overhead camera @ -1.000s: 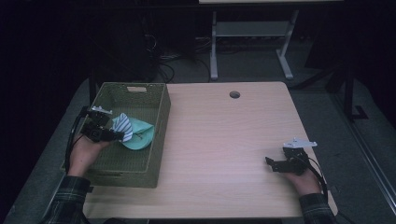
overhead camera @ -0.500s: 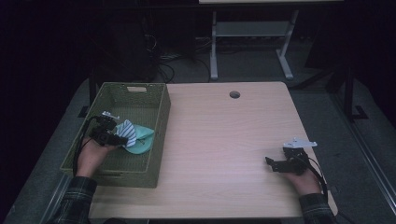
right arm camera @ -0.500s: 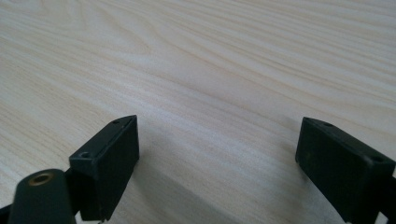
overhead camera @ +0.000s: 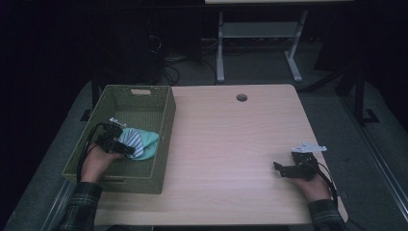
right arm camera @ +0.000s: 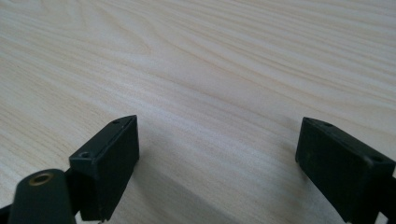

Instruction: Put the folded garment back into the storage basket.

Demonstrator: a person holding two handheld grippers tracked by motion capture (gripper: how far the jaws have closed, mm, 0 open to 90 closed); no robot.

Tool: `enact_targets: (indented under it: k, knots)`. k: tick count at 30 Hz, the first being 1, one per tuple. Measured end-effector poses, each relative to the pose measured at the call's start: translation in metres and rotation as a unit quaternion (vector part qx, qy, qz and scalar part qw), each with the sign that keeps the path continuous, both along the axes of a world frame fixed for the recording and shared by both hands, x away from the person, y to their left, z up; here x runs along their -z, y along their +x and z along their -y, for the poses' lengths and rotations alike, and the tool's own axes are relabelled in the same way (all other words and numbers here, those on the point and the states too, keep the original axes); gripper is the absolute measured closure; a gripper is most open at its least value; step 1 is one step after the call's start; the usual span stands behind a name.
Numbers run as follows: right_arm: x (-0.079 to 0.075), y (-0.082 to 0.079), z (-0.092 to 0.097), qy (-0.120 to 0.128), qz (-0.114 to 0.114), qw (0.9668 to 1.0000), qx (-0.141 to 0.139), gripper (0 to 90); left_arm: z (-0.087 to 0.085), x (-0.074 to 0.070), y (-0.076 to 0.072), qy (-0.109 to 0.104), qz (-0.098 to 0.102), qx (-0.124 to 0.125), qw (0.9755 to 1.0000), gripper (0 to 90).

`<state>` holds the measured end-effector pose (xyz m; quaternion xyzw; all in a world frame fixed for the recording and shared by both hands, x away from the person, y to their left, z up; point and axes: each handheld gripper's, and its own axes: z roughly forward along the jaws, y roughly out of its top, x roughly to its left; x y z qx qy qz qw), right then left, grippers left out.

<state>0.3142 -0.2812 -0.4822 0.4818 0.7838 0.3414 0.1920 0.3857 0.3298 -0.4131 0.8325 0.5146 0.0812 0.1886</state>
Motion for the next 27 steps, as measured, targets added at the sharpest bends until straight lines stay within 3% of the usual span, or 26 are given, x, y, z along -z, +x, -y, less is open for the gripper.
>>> enact_targets:
  k: [6, 11, 15, 20, 27]
  knots:
    - [0.0, 0.0, 0.0, 0.0, 0.0, 1.0, 0.0, 13.0, 0.0, -0.001, 0.0, 0.015, 0.019, -0.007, 0.9997, 26.8]
    - [0.0, 0.0, 0.0, 0.0, 0.0, 1.0, 0.0, 13.0, -0.001, -0.002, 0.002, 0.011, 0.021, -0.008, 0.9997, 18.3]
    - [0.0, 0.0, 0.0, 0.0, 0.0, 1.0, 0.0, 13.0, -0.002, -0.005, 0.001, -0.005, 0.028, -0.008, 0.9996, 14.7]
    - [0.0, 0.0, 0.0, 0.0, 0.0, 1.0, 0.0, 13.0, 0.0, -0.014, -0.001, -0.005, 0.043, -0.008, 0.999, 13.2]
    - [0.0, 0.0, 0.0, 0.0, -0.001, 1.0, 0.001, 13.0, 0.005, -0.041, -0.006, -0.007, 0.075, -0.003, 0.9972, 13.2]
